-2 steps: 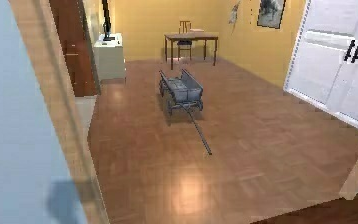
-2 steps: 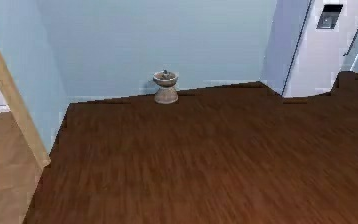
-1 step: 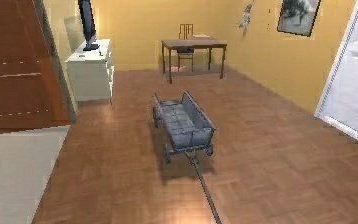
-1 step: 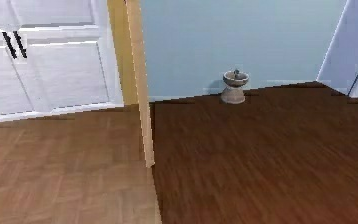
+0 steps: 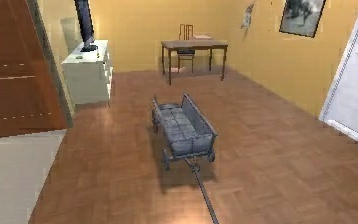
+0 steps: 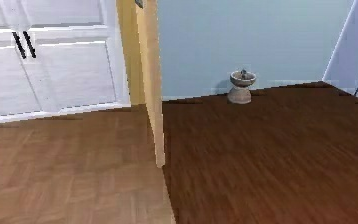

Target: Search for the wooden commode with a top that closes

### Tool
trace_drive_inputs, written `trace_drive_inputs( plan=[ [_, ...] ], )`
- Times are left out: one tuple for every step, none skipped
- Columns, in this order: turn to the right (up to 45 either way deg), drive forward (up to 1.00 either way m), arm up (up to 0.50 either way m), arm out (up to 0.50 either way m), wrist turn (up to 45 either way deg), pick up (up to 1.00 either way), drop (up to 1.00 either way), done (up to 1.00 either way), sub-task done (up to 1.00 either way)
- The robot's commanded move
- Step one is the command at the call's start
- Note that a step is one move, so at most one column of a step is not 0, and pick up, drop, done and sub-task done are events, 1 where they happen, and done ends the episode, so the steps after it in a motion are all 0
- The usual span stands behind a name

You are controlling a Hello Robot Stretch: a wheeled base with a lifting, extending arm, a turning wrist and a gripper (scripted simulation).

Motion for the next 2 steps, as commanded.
trace_drive_inputs(
  plan=[
    [-18.0, 0.0, 0.0, 0.0, 0.0, 0.0, 0.0, 0.0, 0.0],
    [0.0, 1.0, 0.0, 0.0, 0.0, 0.0, 0.0, 0.0, 0.0]
  ],
)
